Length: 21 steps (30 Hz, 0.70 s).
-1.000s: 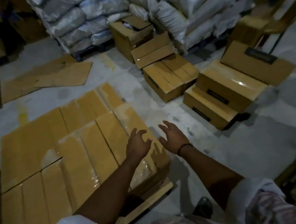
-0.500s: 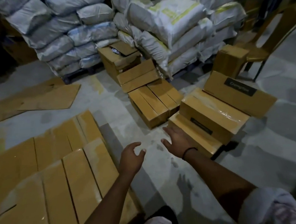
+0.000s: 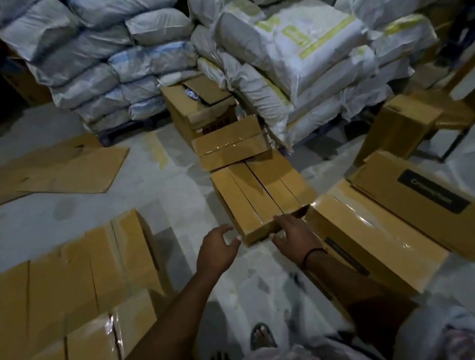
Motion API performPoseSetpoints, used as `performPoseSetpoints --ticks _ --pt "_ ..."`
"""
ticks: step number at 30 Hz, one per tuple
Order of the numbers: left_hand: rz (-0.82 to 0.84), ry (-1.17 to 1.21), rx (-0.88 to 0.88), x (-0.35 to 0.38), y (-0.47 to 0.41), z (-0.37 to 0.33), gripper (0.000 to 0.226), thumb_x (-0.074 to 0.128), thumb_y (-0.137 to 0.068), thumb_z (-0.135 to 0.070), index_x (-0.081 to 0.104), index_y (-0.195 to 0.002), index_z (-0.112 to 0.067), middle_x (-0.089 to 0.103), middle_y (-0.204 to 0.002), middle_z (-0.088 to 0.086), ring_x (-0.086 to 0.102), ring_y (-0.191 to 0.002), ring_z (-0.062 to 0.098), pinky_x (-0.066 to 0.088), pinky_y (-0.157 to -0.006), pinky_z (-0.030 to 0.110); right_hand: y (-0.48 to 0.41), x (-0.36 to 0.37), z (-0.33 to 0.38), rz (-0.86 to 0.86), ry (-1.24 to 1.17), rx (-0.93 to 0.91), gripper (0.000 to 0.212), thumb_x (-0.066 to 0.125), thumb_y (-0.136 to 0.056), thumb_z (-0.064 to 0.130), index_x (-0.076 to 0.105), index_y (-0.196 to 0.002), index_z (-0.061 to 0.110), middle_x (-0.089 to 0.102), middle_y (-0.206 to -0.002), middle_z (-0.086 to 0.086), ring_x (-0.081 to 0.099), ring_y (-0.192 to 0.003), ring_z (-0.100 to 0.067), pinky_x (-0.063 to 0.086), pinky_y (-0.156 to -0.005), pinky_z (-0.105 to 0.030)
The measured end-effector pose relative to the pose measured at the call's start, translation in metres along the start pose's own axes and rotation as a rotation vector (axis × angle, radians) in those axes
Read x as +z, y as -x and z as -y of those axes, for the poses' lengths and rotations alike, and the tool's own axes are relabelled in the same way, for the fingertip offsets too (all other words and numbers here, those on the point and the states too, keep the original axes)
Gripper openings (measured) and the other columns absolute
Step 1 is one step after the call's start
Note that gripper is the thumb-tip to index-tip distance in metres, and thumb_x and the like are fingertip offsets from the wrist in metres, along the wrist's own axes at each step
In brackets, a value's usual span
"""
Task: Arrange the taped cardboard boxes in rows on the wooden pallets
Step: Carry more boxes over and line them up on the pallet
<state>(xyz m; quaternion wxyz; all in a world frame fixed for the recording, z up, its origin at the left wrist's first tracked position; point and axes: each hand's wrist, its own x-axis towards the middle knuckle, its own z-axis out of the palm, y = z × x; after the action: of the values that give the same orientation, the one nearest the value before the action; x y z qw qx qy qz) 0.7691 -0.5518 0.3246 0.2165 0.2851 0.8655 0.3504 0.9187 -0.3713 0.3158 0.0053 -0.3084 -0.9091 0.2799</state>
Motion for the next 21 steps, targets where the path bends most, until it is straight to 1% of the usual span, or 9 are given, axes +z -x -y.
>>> performPoseSetpoints --ticks 3,6,11,14,17,21 --pt "-0.008 -0.036 0.016 -0.019 -0.058 -0.014 0.043 0.069 -0.096 -0.038 0.064 -0.135 -0.02 0.062 -0.141 0.001 0.062 -0.124 0.025 0.052 -0.101 0.043 -0.059 -0.011 0.007 -0.039 -0.12 0.049 0.057 0.062 -0.098 0.035 0.047 -0.149 0.015 0.05 -0.145 -0.011 0.048 -0.131 -0.028 0.043 -0.11 -0.044" --pt "-0.026 -0.061 0.028 -0.03 -0.118 -0.025 0.042 0.07 -0.095 -0.037 0.065 -0.134 -0.023 0.062 -0.141 0.0 0.062 -0.124 0.023 0.052 -0.102 0.041 -0.114 -0.014 0.012 -0.072 -0.229 0.106 0.058 0.063 -0.098 0.036 0.047 -0.149 0.014 0.05 -0.147 -0.011 0.047 -0.134 -0.028 0.041 -0.111 -0.042" --pt "0.005 -0.104 0.03 -0.031 -0.226 -0.037 0.045 0.071 -0.092 -0.038 0.063 -0.135 -0.026 0.063 -0.138 -0.001 0.062 -0.121 0.021 0.052 -0.101 0.039 -0.227 -0.011 0.012 -0.069 -0.319 0.167 0.06 0.063 -0.098 0.037 0.046 -0.149 0.012 0.048 -0.15 -0.011 0.044 -0.138 -0.028 0.039 -0.112 -0.038" --pt "0.033 -0.124 0.027 -0.035 -0.282 -0.045 0.045 0.071 -0.092 -0.04 0.063 -0.135 -0.027 0.063 -0.137 -0.001 0.063 -0.119 0.019 0.053 -0.099 0.038 -0.296 -0.014 0.017 -0.052 -0.371 0.189 0.061 0.061 -0.099 0.039 0.043 -0.151 0.013 0.045 -0.154 -0.009 0.042 -0.14 -0.028 0.039 -0.112 -0.039" --pt "0.04 -0.142 0.007 -0.056 -0.337 -0.05 0.045 0.07 -0.093 -0.039 0.063 -0.136 -0.026 0.063 -0.139 -0.001 0.063 -0.121 0.021 0.053 -0.101 0.038 -0.361 -0.027 0.028 -0.037 -0.413 0.209 0.062 0.06 -0.099 0.04 0.042 -0.152 0.013 0.044 -0.154 -0.01 0.041 -0.14 -0.029 0.04 -0.112 -0.041" --pt "-0.016 -0.125 -0.042 -0.09 -0.412 -0.044 0.044 0.07 -0.095 -0.038 0.064 -0.135 -0.021 0.064 -0.137 0.001 0.063 -0.121 0.024 0.053 -0.1 0.041 -0.44 -0.031 0.041 0.001 -0.429 0.204 0.06 0.061 -0.1 0.038 0.044 -0.151 0.012 0.046 -0.152 -0.012 0.043 -0.138 -0.031 0.041 -0.11 -0.039"
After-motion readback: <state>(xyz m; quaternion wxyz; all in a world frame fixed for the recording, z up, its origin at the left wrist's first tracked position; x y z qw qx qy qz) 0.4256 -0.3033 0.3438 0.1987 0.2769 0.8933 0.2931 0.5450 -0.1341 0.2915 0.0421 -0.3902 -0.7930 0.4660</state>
